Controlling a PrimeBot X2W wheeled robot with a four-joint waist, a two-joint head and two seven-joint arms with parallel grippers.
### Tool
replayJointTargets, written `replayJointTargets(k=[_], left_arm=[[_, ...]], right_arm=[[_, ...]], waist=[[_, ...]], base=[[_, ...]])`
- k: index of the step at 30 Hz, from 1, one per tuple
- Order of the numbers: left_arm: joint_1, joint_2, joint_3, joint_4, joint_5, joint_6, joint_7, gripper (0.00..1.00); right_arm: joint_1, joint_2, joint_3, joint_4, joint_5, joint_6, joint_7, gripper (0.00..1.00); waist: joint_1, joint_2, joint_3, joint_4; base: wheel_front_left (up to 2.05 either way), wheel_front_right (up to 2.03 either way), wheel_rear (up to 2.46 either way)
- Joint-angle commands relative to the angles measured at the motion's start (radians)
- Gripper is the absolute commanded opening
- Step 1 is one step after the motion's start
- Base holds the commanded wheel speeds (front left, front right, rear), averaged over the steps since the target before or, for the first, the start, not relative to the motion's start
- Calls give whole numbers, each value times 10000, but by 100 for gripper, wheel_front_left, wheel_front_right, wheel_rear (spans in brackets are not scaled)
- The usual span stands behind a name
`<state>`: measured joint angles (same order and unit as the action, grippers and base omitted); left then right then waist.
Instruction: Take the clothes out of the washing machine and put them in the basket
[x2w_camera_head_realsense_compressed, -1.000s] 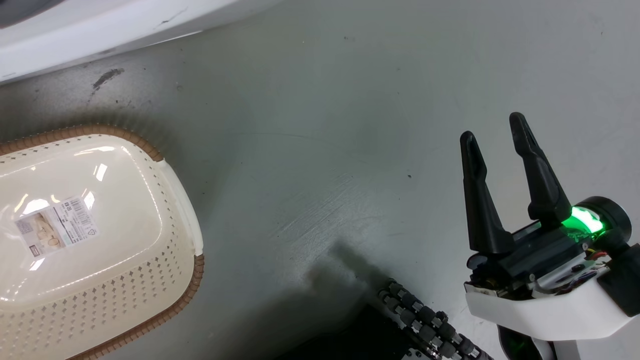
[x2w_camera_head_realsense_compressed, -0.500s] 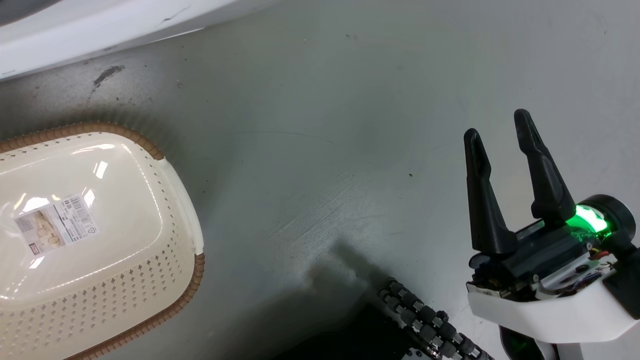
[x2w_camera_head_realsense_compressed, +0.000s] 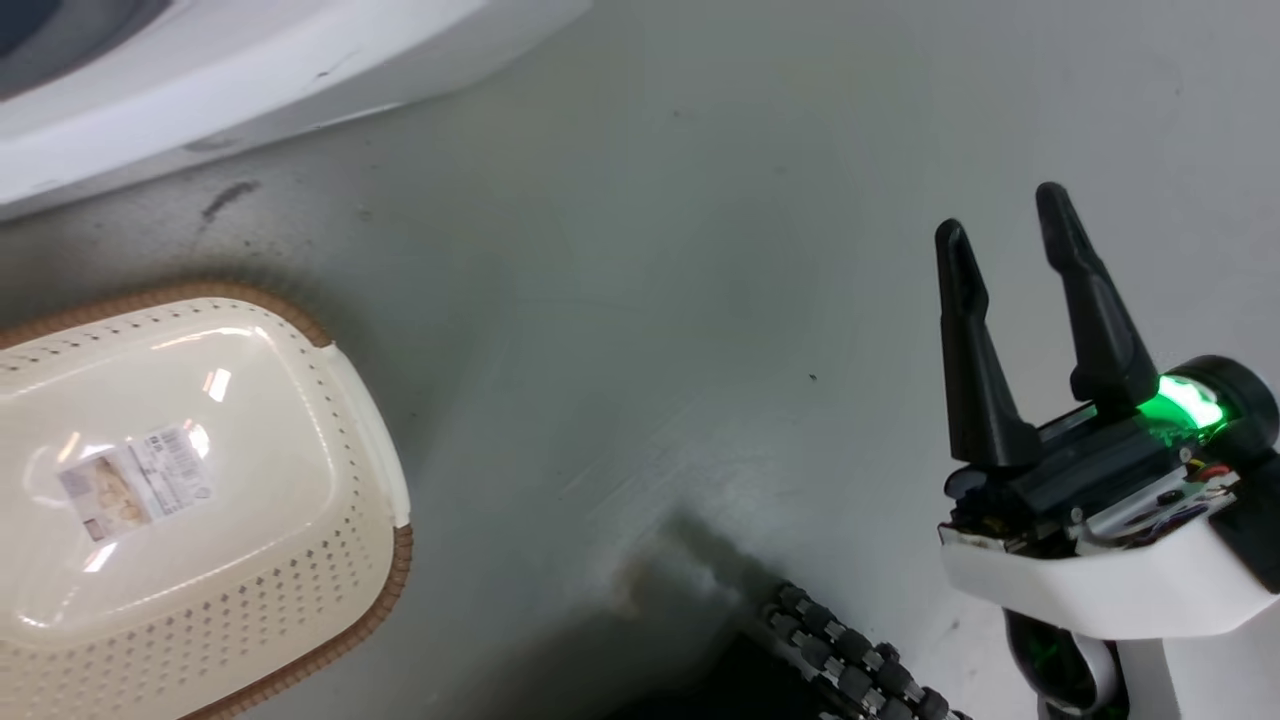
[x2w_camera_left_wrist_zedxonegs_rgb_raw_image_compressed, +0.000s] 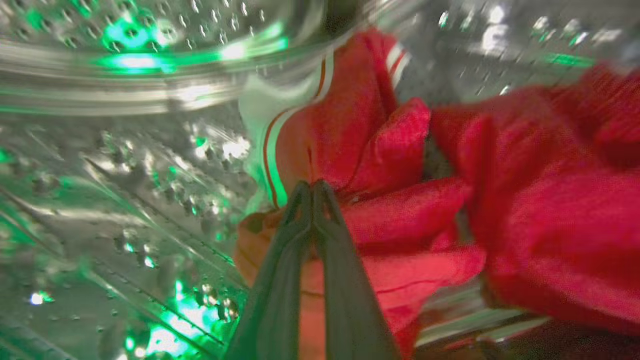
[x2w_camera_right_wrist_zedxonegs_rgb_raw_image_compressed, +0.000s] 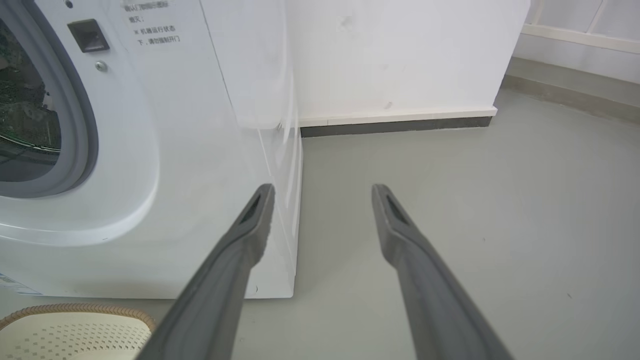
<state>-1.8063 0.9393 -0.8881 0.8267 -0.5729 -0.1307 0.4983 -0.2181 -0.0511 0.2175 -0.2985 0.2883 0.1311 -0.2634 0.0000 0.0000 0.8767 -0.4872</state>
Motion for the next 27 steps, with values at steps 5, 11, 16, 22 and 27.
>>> replayJointTargets(k=[5, 11, 16, 22, 27], left_arm=[[841, -431, -138, 164, -647, 16, -1610, 0], [2118, -1070, -180, 373, -1297, 16, -3549, 0], [3363, -1693, -9, 309, -1797, 117, -5254, 0], [4862, -2455, 160, 69, -2013, 771, -7185, 0], [5991, -2846, 427, -666, -1996, 1290, -7612, 0]], right_arm=[[-218, 13, -384, 63, -243, -7, -21, 100], [-129, 10, -668, 240, -699, -7, -21, 100], [110, 8, -914, 322, -1067, -7, -21, 100], [446, 5, -1093, 463, -1607, -7, -21, 100], [724, 5, -1212, 597, -1933, -7, -21, 100]], waist=[[0, 0, -812, 706], [0, 0, -1660, 1349], [0, 0, -2410, 1896], [0, 0, -3416, 2532], [0, 0, -4193, 2984]], base=[[0, 0, 0], [0, 0, 0], [0, 0, 0], [0, 0, 0], [0, 0, 0]])
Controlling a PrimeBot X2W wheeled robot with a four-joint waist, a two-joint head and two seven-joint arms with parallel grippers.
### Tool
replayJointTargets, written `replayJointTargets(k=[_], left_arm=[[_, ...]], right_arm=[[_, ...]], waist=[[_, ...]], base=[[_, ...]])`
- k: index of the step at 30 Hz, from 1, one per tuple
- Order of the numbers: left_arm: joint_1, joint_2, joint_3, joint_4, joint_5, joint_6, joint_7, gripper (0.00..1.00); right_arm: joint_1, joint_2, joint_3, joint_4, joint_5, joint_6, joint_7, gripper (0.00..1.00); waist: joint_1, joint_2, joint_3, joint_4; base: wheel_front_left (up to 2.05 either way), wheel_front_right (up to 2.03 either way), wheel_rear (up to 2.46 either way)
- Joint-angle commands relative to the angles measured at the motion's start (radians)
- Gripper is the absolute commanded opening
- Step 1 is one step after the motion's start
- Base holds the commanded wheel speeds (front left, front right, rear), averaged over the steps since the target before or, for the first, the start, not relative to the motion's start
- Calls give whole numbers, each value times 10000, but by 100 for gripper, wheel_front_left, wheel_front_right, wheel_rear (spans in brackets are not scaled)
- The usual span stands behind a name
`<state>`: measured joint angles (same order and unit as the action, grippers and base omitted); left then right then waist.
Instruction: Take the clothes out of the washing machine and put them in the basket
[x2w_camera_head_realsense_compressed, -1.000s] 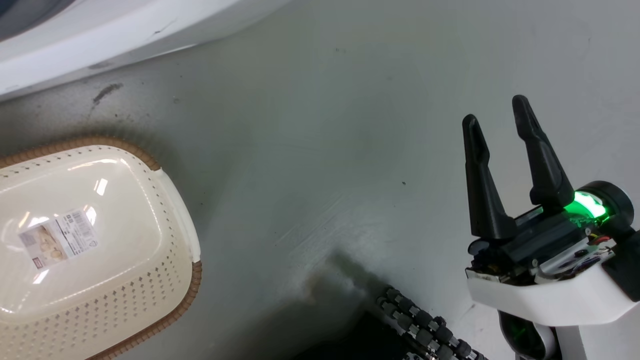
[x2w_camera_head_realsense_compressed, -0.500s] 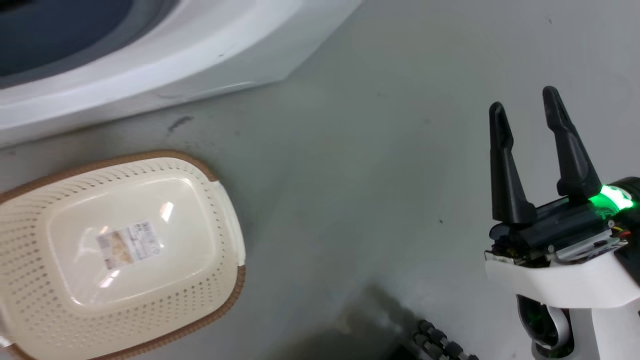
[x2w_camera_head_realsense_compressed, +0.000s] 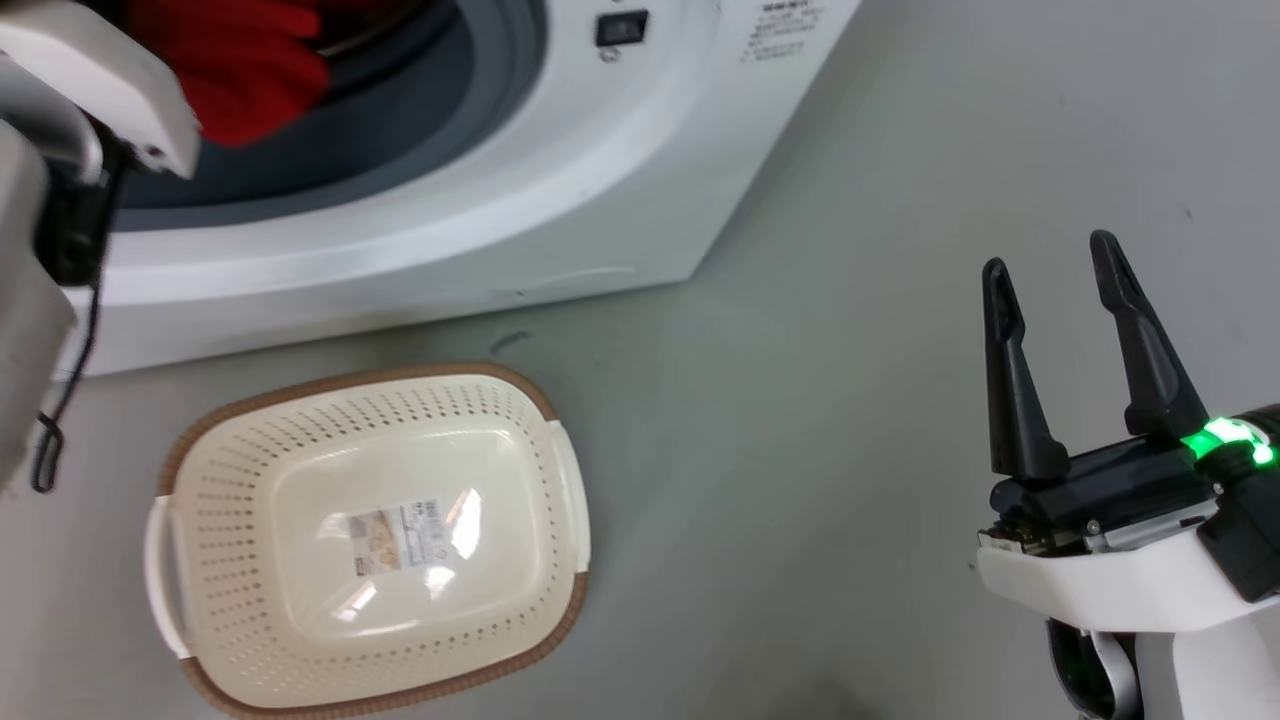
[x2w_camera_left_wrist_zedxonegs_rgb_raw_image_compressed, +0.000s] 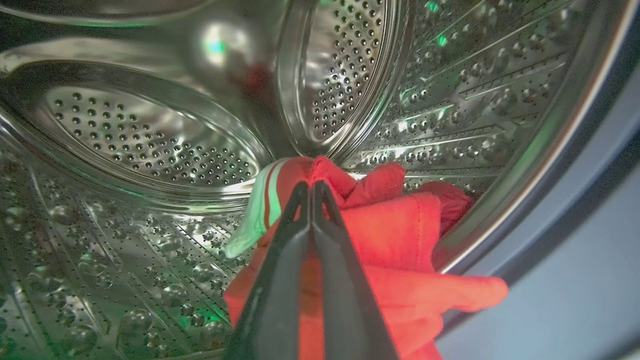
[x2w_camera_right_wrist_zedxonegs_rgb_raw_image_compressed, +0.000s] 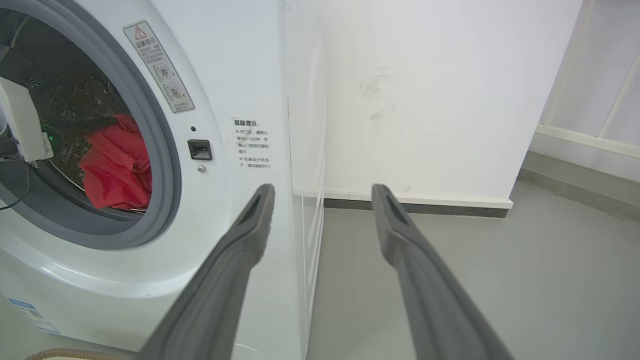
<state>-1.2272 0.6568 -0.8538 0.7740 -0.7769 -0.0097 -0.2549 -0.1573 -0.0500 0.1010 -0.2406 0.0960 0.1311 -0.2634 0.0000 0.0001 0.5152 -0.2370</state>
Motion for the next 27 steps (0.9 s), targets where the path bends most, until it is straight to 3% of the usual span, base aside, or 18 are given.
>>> replayJointTargets(k=[1, 11, 19, 27], left_arm=[[451, -50, 136, -324, 72, 177, -95, 0], [3298, 122, 1500, -4025, 857, 1335, -105, 0], [5179, 629, 1228, -6095, 677, 1850, 247, 0], [7051, 1308, 868, -7378, -38, 2028, 818, 0]], right_arm=[[163, -8, -100, 52, -29, -7, -21, 100], [509, -7, -96, 314, -256, -7, -21, 100], [739, -5, -161, 406, -241, -7, -21, 100], [582, -5, -211, 353, -203, -7, -21, 100]], waist=[[0, -1, -710, 551], [0, -1, -1860, 1253], [0, -1, -2323, 1590], [0, -1, -2042, 1675]], base=[[0, 0, 0], [0, 0, 0], [0, 0, 0], [0, 0, 0]])
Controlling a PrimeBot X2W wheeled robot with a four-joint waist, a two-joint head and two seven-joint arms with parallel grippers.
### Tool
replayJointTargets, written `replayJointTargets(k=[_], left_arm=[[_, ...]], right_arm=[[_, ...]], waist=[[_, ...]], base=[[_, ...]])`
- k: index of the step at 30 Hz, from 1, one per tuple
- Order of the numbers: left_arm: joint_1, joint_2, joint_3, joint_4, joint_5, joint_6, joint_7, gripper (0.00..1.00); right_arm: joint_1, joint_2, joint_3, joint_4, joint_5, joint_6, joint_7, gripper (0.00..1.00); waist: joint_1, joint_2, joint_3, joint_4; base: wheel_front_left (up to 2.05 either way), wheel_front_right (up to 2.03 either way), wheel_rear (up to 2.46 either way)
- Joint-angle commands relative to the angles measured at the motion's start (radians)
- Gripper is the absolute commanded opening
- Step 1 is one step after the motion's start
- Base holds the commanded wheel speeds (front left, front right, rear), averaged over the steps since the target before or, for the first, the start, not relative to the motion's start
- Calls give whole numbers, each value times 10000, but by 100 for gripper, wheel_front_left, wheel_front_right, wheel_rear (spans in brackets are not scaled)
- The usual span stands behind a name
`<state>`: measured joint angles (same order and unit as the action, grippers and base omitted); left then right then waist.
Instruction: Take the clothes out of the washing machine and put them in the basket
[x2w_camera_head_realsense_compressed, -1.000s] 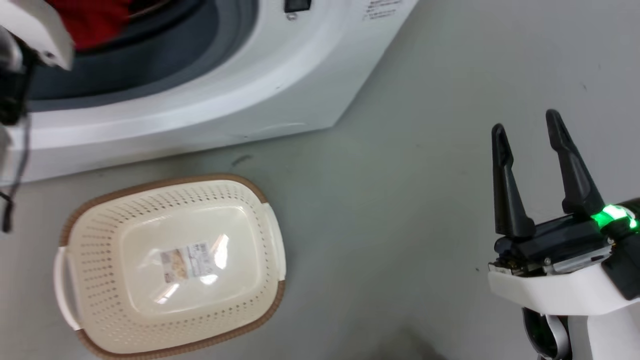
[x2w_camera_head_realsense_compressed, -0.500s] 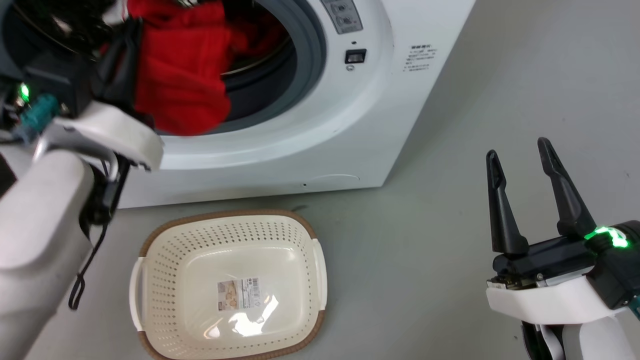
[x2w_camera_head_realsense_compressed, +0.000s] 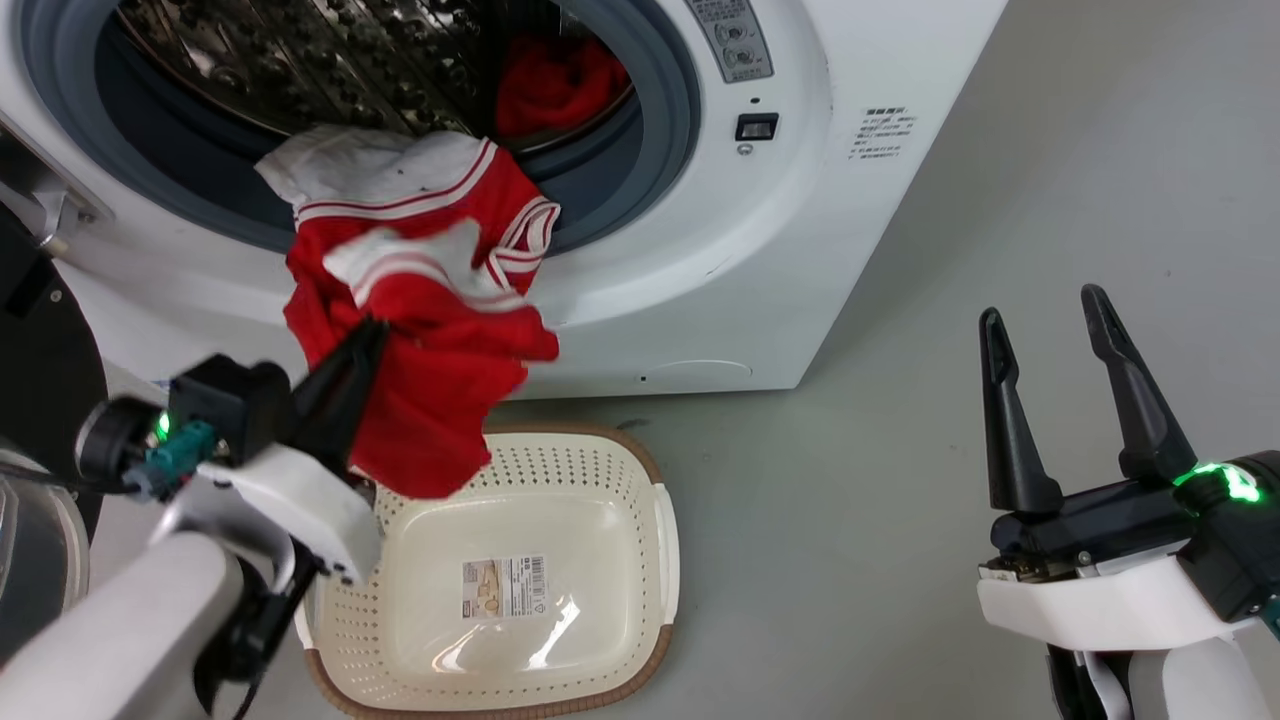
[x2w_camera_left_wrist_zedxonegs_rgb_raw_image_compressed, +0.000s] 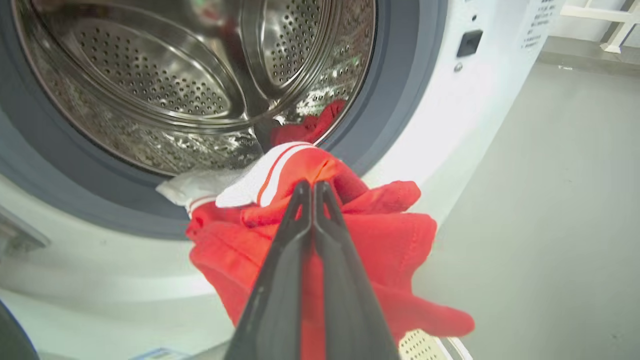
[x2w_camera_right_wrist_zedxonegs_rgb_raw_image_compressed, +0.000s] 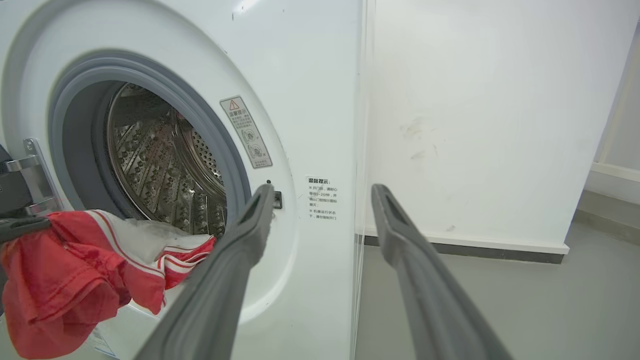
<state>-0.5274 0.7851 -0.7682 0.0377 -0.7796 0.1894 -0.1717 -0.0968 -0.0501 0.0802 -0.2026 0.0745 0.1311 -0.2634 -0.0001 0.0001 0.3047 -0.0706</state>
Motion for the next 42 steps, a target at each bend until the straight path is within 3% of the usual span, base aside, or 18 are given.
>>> replayJointTargets(k=[1, 9, 20, 23, 27, 42], left_arm=[[237, -30, -25, -18, -170, 18, 26, 0], [938, -702, -518, 1554, -775, -449, 147, 0], [471, -1891, -1750, 5011, -960, -2267, 1347, 0], [280, -2079, -1914, 5670, -1002, -2552, 1676, 0], [-152, -2259, -1970, 6424, -905, -2768, 1596, 0], [-2509, -2550, -1705, 9877, -482, -2921, 679, 0]], right_arm=[[-51, -3, -2, -17, -9, -7, -21, 100], [-314, -3, 79, -76, -34, -7, -19, 100], [-621, -2, 134, -244, 133, -7, -21, 100], [-711, 0, 132, -289, 181, -7, -19, 100], [-692, 0, 135, -362, 245, -7, -21, 100], [-967, 3, 59, -988, 242, -7, -21, 100]], waist=[[1, -1, 135, 7], [1, -1, 896, -297], [1, -1, 2298, -982], [1, -1, 2611, -1129], [1, -1, 3022, -1289], [1, -1, 5309, -1966]], base=[[0, 0, 0], [0, 0, 0], [0, 0, 0], [0, 0, 0], [0, 0, 0], [0, 0, 0]])
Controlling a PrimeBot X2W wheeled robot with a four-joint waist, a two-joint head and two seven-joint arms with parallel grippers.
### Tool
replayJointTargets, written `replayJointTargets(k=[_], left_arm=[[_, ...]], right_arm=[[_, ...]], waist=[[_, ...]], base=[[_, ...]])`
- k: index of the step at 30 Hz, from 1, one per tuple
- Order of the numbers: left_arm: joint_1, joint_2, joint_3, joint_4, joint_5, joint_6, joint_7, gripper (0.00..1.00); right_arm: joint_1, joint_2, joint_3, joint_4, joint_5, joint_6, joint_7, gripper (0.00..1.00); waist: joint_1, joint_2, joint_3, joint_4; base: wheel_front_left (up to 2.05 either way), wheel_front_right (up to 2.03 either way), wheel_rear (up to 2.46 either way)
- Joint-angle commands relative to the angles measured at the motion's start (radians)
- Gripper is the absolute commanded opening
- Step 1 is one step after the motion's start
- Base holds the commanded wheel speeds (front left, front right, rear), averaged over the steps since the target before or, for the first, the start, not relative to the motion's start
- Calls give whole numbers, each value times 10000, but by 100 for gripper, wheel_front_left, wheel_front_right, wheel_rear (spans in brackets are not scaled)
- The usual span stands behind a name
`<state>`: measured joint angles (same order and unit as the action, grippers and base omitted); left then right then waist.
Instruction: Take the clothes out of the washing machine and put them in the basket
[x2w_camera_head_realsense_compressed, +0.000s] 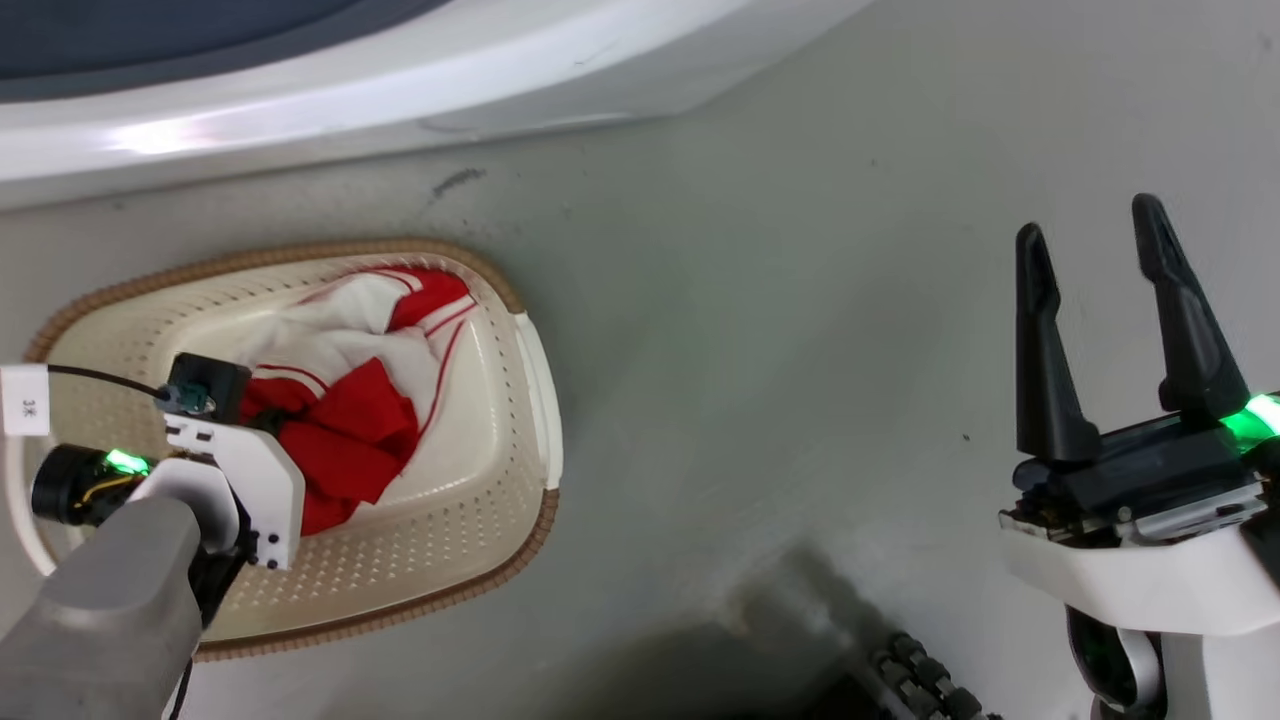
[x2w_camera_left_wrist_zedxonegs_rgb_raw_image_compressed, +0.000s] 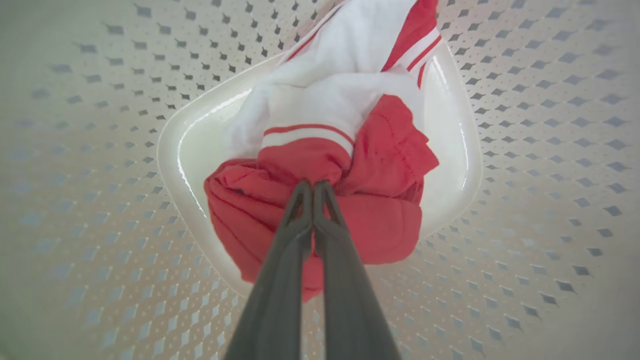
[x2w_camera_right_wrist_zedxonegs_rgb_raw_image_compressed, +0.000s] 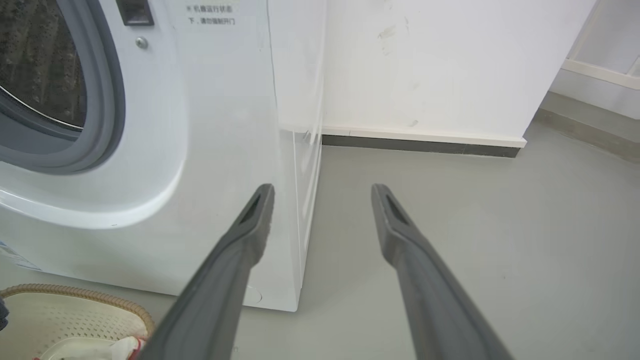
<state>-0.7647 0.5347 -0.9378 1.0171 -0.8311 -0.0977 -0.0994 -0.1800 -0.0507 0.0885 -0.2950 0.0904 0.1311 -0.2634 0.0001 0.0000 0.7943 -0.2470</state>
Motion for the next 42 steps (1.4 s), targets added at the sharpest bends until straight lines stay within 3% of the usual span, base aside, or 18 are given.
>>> replayJointTargets(k=[1, 15, 16, 17, 20, 32, 42], left_arm=[[-224, -73, -45, 253, 84, -73, -88, 0], [-576, -672, 40, 1853, -327, -290, -809, 0], [-555, -697, 13, 1918, -327, -294, -867, 6], [-559, -725, -1, 2003, -303, -265, -940, 100], [-433, -904, 53, 2191, -334, -63, -1193, 100], [490, -1284, 81, 1916, -227, -201, -1659, 100], [2145, -1327, 1785, -728, 597, 313, -1658, 100]], right_arm=[[-158, 7, -34, -86, 88, -7, -19, 100], [-284, 6, 62, -186, 176, -7, -21, 100], [-280, 6, 36, -164, 171, -7, -21, 100], [-281, 6, 7, -129, 163, -7, -21, 100], [-305, 6, -7, -4, 114, -7, -19, 100], [-310, 4, -124, 473, -51, -7, -21, 100], [218, 4, -764, 1016, -585, -7, -20, 100]], waist=[[-1, 0, 515, -233], [-1, 0, 943, -404], [-1, 0, 929, -381], [-1, 0, 905, -347], [-1, 0, 685, -246], [-1, 0, -1076, 165], [-1, 0, -3009, 917]], base=[[0, 0, 0], [0, 0, 0], [0, 0, 0], [0, 0, 0], [0, 0, 0], [0, 0, 0], [0, 0, 0]])
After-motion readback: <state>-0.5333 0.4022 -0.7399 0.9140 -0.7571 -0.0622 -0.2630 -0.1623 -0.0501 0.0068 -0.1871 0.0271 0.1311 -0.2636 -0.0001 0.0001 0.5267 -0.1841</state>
